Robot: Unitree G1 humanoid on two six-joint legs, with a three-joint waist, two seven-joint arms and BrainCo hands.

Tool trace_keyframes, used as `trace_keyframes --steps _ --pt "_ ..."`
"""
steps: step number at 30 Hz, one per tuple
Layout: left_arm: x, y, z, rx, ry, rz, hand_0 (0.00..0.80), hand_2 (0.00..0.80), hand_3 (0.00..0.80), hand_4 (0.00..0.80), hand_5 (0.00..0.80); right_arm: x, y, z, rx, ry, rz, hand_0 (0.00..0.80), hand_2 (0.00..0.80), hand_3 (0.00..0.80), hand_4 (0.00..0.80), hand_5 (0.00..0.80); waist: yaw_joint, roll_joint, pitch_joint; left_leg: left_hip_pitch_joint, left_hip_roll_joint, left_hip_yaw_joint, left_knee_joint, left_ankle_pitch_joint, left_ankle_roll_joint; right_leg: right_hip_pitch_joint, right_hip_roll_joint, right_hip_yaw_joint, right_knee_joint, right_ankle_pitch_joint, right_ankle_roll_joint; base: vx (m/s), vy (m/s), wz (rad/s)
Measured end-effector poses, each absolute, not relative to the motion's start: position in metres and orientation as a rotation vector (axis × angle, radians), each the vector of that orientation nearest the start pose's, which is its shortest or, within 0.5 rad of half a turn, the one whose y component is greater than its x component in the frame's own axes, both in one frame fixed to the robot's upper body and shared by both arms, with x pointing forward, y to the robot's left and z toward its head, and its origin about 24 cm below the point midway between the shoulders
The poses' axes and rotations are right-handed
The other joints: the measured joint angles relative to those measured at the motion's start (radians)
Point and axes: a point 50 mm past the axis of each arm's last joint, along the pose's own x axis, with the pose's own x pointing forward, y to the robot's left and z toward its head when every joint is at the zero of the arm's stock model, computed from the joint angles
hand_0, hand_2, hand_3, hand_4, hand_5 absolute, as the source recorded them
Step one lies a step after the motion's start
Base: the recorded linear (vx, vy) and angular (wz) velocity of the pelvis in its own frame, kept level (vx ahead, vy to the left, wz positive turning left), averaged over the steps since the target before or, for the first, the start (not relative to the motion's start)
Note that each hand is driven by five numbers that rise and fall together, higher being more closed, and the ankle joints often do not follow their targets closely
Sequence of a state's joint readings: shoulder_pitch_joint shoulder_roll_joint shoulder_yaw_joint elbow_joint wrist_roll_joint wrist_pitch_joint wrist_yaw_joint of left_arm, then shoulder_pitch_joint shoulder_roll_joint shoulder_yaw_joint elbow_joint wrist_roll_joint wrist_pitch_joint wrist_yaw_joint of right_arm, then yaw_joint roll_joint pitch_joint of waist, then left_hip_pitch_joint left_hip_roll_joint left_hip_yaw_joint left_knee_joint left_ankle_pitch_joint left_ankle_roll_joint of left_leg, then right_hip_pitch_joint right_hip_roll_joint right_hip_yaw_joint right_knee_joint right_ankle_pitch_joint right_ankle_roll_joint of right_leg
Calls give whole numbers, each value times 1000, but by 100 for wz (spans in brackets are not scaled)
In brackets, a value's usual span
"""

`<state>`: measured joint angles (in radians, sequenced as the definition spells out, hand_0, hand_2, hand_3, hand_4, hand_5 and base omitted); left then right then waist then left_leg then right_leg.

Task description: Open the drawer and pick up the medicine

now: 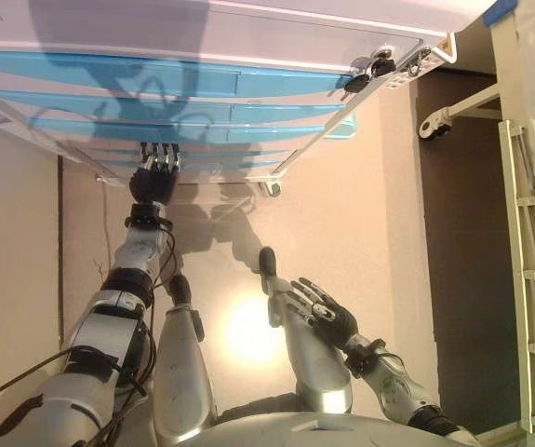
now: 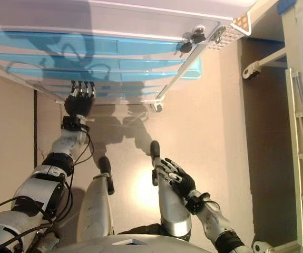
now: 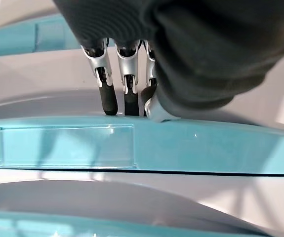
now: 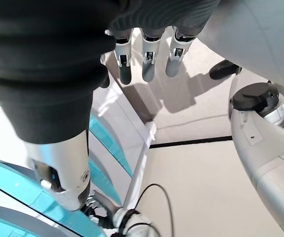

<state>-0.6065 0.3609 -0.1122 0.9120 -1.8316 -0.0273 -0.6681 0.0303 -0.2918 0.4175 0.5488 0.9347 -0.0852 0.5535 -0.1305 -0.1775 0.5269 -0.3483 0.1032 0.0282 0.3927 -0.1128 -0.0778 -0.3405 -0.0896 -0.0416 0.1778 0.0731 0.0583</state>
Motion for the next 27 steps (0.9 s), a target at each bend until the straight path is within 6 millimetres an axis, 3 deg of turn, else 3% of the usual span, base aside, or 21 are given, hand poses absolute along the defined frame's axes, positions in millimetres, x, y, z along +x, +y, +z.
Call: trace_keyframes --steps 5,10,19,27 --pt "315 202 22 -1416 -279 -297 800 800 800 800 800 190 -144 -74 656 489 494 0 0 0 0 0 36 7 5 11 1 -23 -22 16 -8 7 1 -26 16 -18 -8 17 -16 13" --pt "288 193 -6 -1456 -255 -279 800 800 800 800 800 189 -145 -74 645 502 491 0 0 0 0 0 59 7 5 13 0 -31 -35 28 -7 7 -1 -32 24 -28 -6 12 1 6" --pt "266 190 -25 -1451 -202 -268 800 800 800 800 800 189 -150 -75 648 493 466 0 0 0 0 0 80 19 10 2 0 -47 -39 42 -8 -5 -1 -48 36 -29 -8 7 -11 4" --pt "260 188 -31 -1469 -170 -265 800 800 800 800 800 186 -154 -76 632 485 456 0 0 0 0 0 103 24 12 5 1 -60 -46 47 -16 -5 -1 -60 55 -39 -12 8 -18 5"
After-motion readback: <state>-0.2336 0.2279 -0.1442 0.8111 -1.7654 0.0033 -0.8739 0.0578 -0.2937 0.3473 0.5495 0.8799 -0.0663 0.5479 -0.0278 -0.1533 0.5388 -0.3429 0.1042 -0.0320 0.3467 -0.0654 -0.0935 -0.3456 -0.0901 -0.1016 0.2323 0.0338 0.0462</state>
